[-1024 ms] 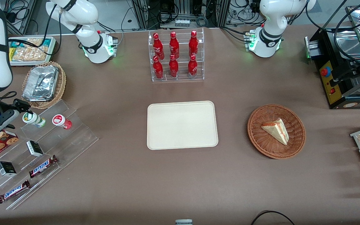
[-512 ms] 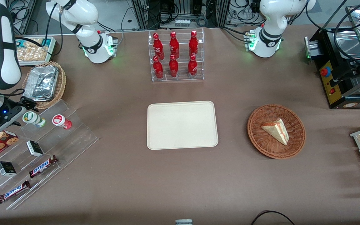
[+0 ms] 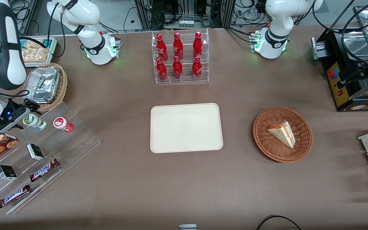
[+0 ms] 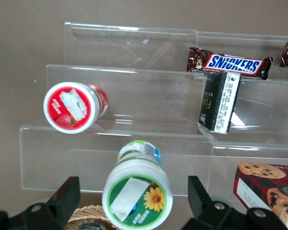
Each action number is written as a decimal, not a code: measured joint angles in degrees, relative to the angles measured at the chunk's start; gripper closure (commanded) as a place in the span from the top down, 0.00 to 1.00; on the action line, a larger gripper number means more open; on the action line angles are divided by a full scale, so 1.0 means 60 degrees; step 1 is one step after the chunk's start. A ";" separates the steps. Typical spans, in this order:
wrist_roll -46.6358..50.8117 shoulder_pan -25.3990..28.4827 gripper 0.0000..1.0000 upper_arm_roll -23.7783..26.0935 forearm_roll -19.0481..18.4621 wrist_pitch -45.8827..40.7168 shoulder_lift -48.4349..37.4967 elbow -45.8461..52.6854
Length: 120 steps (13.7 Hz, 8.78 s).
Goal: Place green gum on tray
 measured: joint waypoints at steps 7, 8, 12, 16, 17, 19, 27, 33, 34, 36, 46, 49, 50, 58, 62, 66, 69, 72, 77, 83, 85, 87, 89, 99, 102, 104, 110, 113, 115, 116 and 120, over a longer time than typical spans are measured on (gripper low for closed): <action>-0.0330 -0.0042 0.04 -0.0020 0.0000 0.0287 -0.0020 -0.0211; -0.0354 -0.0042 0.00 -0.0020 0.0000 0.0288 -0.0020 -0.0214; -0.0366 -0.0039 0.00 0.0004 0.0000 0.0294 -0.0021 -0.0215; -0.0364 -0.0023 0.00 0.0078 0.0000 0.0317 -0.0074 -0.0092; -0.0364 -0.0014 0.00 0.0091 0.0000 0.0294 -0.0100 0.0031; -0.0303 0.0073 0.00 0.0107 0.0000 0.0045 -0.0121 0.0424; 0.3281 0.1687 0.00 0.0143 -0.0099 -0.3052 0.0497 0.2864; 0.6510 0.3602 0.00 0.0177 -0.0132 -0.3455 0.0846 0.3067; 0.7114 0.3985 0.00 0.0185 -0.0132 -0.3460 0.0865 0.3067; 0.8361 0.4757 0.00 0.0198 -0.0131 -0.3472 0.0939 0.3068; 1.3949 0.7814 0.00 0.0217 0.0280 -0.2353 0.3011 0.3864; 1.5437 0.8675 0.00 0.0214 0.0281 -0.1754 0.3828 0.4258; 1.5837 0.8880 0.00 0.0211 0.0281 -0.1714 0.4110 0.4498; 1.8129 1.0009 0.00 0.0207 0.0784 -0.0971 0.5915 0.6166; 1.8206 1.0178 0.00 0.0206 0.1179 -0.0376 0.6187 0.6246; 1.8234 1.0278 0.00 0.0206 0.1189 -0.0010 0.6366 0.6279; 1.8234 1.0278 0.00 0.0202 0.1189 0.0021 0.6439 0.6289; 1.8234 1.0280 0.00 0.0199 0.1189 0.0241 0.6580 0.6294; 1.8234 1.0328 0.98 0.0192 0.1189 0.0389 0.6756 0.6298; 1.8220 1.0342 1.00 0.0175 0.1092 0.0391 0.6766 0.6299; 1.8216 1.0353 1.00 0.0173 0.1088 0.0391 0.6769 0.6299; 1.8201 1.0366 1.00 0.0173 0.1087 0.0391 0.6770 0.6299; 1.8169 1.0371 1.00 0.0173 0.1086 0.0391 0.6770 0.6300; 1.7454 1.0329 1.00 0.0033 0.0745 -0.0842 0.6050 0.6502; 1.6765 1.0133 1.00 -0.0028 0.0738 -0.1958 0.5303 0.6580; 1.5911 0.9774 1.00 -0.0035 0.0738 -0.3012 0.4748 0.6603; 1.3793 0.8358 1.00 -0.0056 0.0735 -0.5027 0.3737 0.6596; 1.2614 0.7363 1.00 -0.0073 0.0721 -0.5542 0.3536 0.6594; 1.1681 0.6496 1.00 -0.0087 0.0713 -0.5673 0.3331 0.6542; 1.1362 0.6046 1.00 -0.0092 0.0714 -0.5683 0.3182 0.6465; 1.1081 0.4687 1.00 -0.0069 0.0713 -0.5667 0.2356 0.6002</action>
